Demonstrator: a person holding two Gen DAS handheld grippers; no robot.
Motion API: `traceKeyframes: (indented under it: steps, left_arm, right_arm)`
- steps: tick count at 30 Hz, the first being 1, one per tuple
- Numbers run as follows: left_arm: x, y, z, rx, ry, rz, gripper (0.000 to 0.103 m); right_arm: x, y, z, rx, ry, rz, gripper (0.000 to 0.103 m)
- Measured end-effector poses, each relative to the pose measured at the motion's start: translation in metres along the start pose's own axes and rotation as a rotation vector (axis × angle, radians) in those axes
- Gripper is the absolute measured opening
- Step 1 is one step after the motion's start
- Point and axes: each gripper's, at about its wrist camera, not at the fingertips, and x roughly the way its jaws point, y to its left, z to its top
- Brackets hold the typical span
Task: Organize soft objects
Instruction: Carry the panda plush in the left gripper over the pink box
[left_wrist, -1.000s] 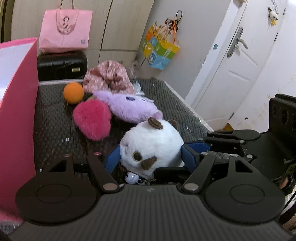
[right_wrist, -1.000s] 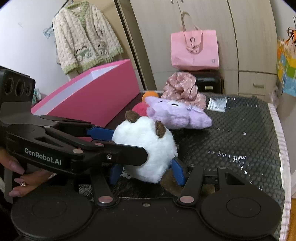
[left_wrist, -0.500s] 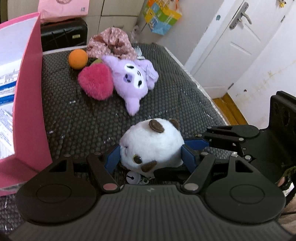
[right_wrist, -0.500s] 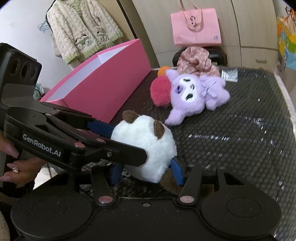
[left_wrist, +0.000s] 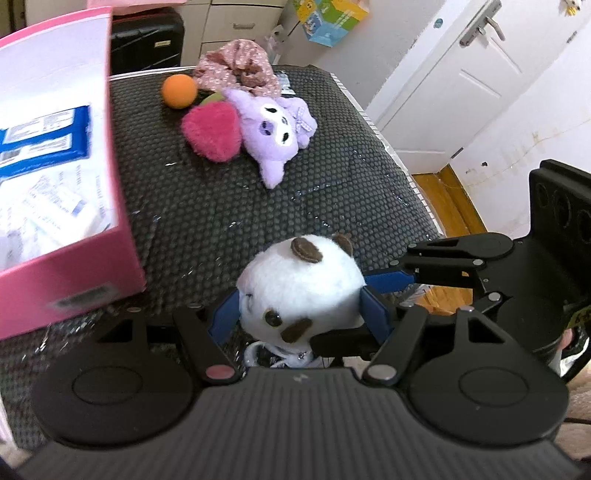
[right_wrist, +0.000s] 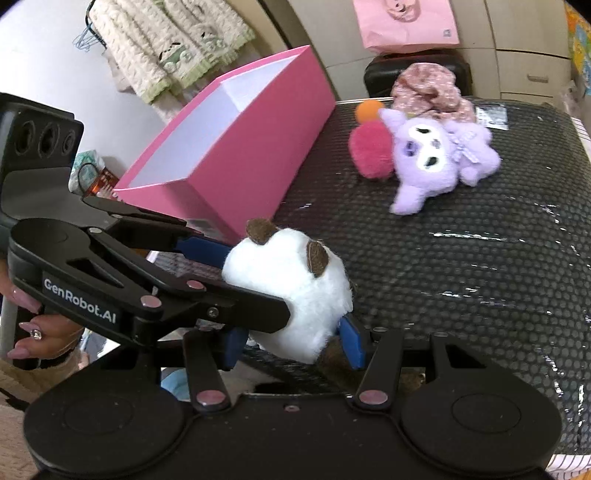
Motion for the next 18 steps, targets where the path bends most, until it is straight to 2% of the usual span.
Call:
traceKeyframes:
  steps: [3,9,14,18]
  left_arm:
    - [-0.014,0.005,-0.003,-0.019,0.0,0.009,0.068]
    - [-0.036,0.027,-0.005,-0.128,0.015,-0.008,0.068]
    - [-0.067,0.046,-0.005,-0.191,-0.009,-0.044,0.068]
    - [-0.094,0.054,-0.003,-0.199,-0.05,-0.039,0.068]
  right_arm:
    - [0.0,0.016,0.005,-0.035,0.007,-0.002,0.059]
    - [0.007,0.046,0.024,-0.089,0.058,-0.003,0.059]
    - [0.005,0.065,0.044,-0.103,0.073,0.031,0.059]
    - [0.003,0.084,0.061,-0.126,0.07,0.058,0.059]
